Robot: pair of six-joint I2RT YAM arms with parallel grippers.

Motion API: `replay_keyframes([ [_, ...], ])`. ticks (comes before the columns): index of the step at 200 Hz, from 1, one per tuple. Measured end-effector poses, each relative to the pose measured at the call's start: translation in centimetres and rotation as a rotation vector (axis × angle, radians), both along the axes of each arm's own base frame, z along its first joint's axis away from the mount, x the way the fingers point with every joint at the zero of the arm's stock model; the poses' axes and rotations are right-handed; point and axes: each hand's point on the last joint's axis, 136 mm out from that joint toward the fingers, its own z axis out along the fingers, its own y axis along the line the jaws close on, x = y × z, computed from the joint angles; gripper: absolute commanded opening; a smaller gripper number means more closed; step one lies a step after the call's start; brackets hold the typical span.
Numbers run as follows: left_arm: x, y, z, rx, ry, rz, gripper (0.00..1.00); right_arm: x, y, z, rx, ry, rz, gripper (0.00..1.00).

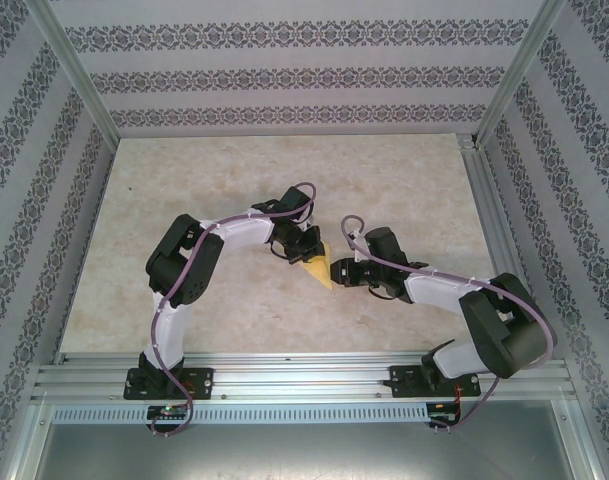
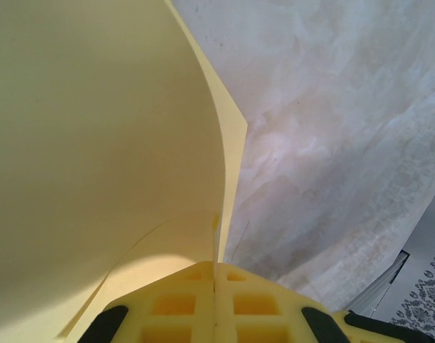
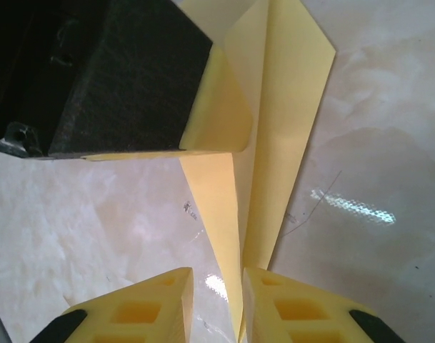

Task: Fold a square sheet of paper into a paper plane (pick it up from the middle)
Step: Fourth fold the wing at the center of the table.

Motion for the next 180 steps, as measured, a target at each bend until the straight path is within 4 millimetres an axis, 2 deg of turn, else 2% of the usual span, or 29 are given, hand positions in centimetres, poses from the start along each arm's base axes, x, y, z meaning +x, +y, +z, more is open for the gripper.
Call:
replay_keyframes([
  [90, -0.2, -0.1, 0.1, -0.012, 0.010, -0.007, 0.00, -0.3, 1.3, -1.8, -0.083, 0.009, 0.070, 0.23],
  [112, -0.3, -0.1, 0.1, -0.013, 0.012, -0.008, 0.00, -0.3, 1.6, -2.2, -0.090, 0.020, 0.078, 0.18],
  [127, -0.4, -0.1, 0.0, -0.012, 0.014, -0.008, 0.01, -0.3, 1.5, -2.5, -0.095, 0.025, 0.079, 0.10],
  [180, -0.6, 0.1, 0.2, -0.011, 0.025, 0.005, 0.04, 0.0, 1.3, -2.5, -0.109, 0.010, 0.067, 0.20],
])
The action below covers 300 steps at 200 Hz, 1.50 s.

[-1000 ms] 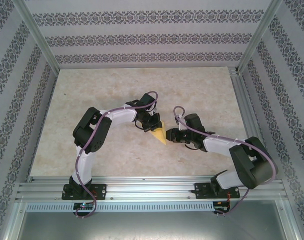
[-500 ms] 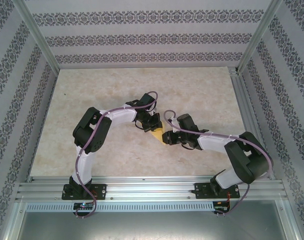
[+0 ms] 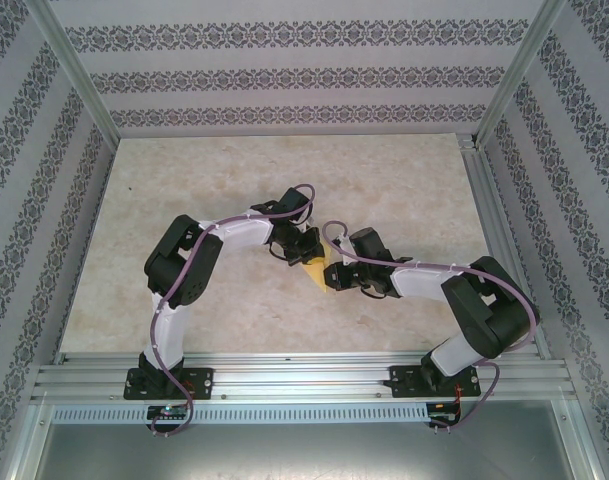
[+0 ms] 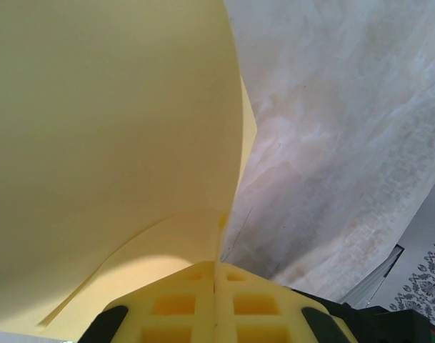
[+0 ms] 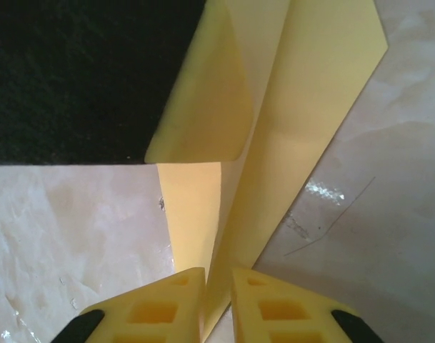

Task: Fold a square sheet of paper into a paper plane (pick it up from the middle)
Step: Fourth fold the wing at the center of the table.

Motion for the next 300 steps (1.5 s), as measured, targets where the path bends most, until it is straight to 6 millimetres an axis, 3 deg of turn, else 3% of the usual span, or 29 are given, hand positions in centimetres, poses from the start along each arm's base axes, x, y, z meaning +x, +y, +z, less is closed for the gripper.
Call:
replay_keyframes([
  [50, 0.1, -0.1, 0.5, -0.008, -0.004, 0.007, 0.04, 0.0, 0.0, 0.3, 0.023, -0.014, -0.013, 0.27],
  [110, 0.1, -0.1, 0.6, -0.009, -0.006, 0.007, 0.04, 0.7, 0.5, 3.3, 0.092, -0.087, -0.034, 0.29],
  [161, 0.1, -0.1, 0.6, -0.010, -0.005, 0.007, 0.04, 0.0, 0.5, 0.3, 0.050, -0.005, -0.036, 0.29],
  [204, 0.0, -0.1, 0.7, -0.012, -0.004, 0.005, 0.04, -0.3, 0.6, -0.6, 0.037, 0.018, -0.031, 0.19],
  [237, 0.0, 0.0, 0.5, -0.010, 0.000, 0.006, 0.10, -0.4, 0.8, -0.8, 0.027, 0.012, -0.026, 0.10],
  [288, -0.9, 0.5, -0.4, 0.002, 0.034, 0.019, 0.31, -0.5, 1.3, -0.8, -0.004, -0.035, -0.006, 0.04],
  [300, -1.2, 0.6, -0.7, 0.002, 0.048, 0.027, 0.32, -0.7, 1.6, -0.8, -0.018, -0.055, 0.010, 0.04],
])
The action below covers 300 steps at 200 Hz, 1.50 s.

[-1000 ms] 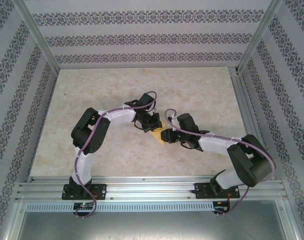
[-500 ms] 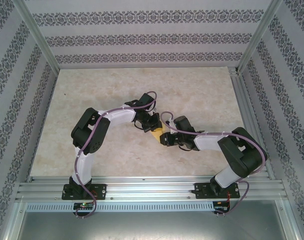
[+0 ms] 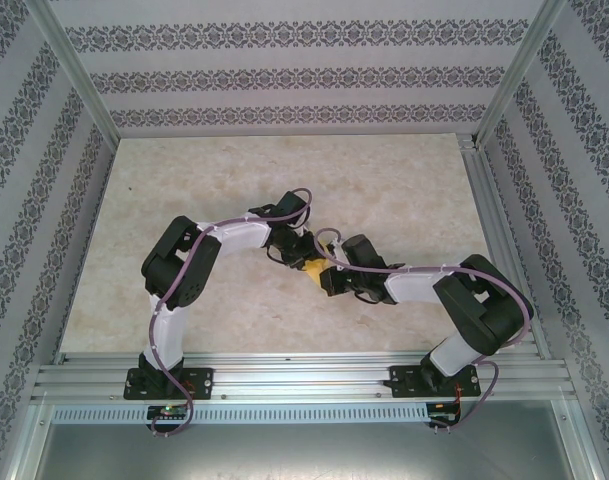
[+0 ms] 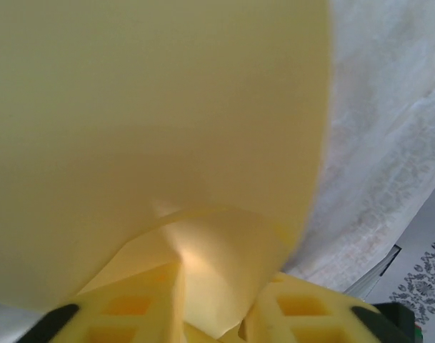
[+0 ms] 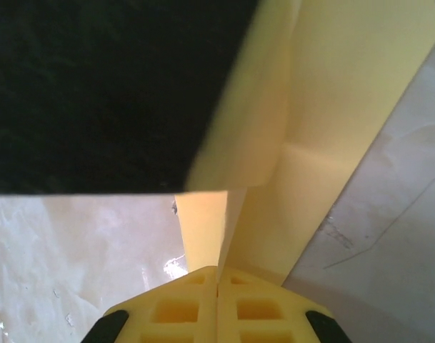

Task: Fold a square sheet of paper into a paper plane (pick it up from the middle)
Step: Fourth fold the wing at the center of the table.

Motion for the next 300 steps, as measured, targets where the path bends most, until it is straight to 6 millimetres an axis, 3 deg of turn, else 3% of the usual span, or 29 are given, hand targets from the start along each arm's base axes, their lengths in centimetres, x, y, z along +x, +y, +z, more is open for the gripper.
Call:
replay_keyframes([
  [20, -0.2, 0.1, -0.2, -0.002, 0.012, 0.011, 0.41, -0.1, 0.3, 0.0, -0.026, -0.038, 0.019, 0.04],
  [42, -0.1, -0.1, 0.0, -0.014, 0.014, 0.024, 0.42, -0.2, 0.3, -0.2, -0.051, -0.077, 0.033, 0.04],
  [96, 0.1, -0.4, 0.6, -0.031, 0.005, 0.030, 0.34, -0.1, 0.3, -0.2, -0.077, -0.128, 0.038, 0.05],
  [140, 0.0, -0.5, 0.6, -0.031, 0.005, 0.027, 0.34, -0.1, 0.2, -0.2, -0.086, -0.149, 0.041, 0.06],
  [192, 0.0, -0.4, 0.5, -0.026, 0.002, 0.025, 0.19, -0.1, 0.1, -0.2, -0.100, -0.170, 0.044, 0.07],
  [247, 0.1, -0.3, 0.4, -0.016, -0.006, 0.026, 0.10, -0.1, 0.0, -0.2, -0.100, -0.181, 0.041, 0.12],
  [274, 0.1, -0.1, 0.2, -0.003, -0.014, 0.023, 0.03, -0.3, -0.1, 0.0, -0.096, -0.184, 0.038, 0.25],
  [300, 0.0, 0.3, -0.1, 0.017, -0.023, 0.014, 0.00, -0.5, -0.2, 1.3, -0.052, -0.166, 0.016, 0.31],
])
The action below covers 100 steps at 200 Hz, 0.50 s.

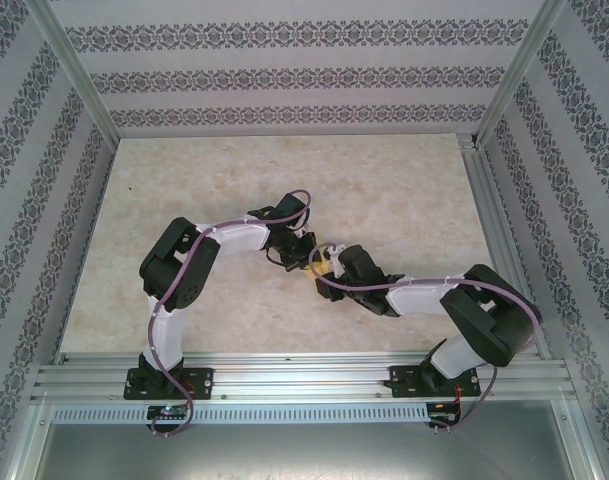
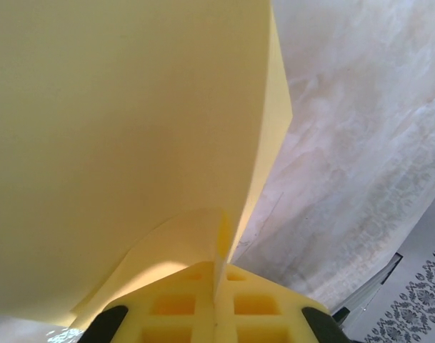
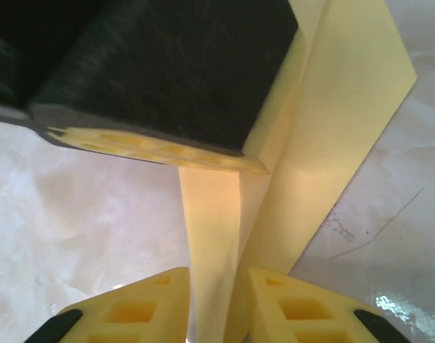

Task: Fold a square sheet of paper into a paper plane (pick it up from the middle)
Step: Fourth fold the wing at the center of the table.

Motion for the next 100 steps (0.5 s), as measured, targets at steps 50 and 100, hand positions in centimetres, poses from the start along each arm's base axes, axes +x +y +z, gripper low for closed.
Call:
replay_keyframes([
  [50, 0.1, 0.0, 0.2, -0.004, -0.040, -0.039, 0.00, 0.6, -1.8, 3.0, 0.246, 0.121, -0.129, 0.28],
  [100, -0.5, -0.2, -0.1, -0.031, -0.053, -0.081, 0.00, 0.1, -1.9, 2.2, 0.356, 0.306, -0.191, 0.08],
])
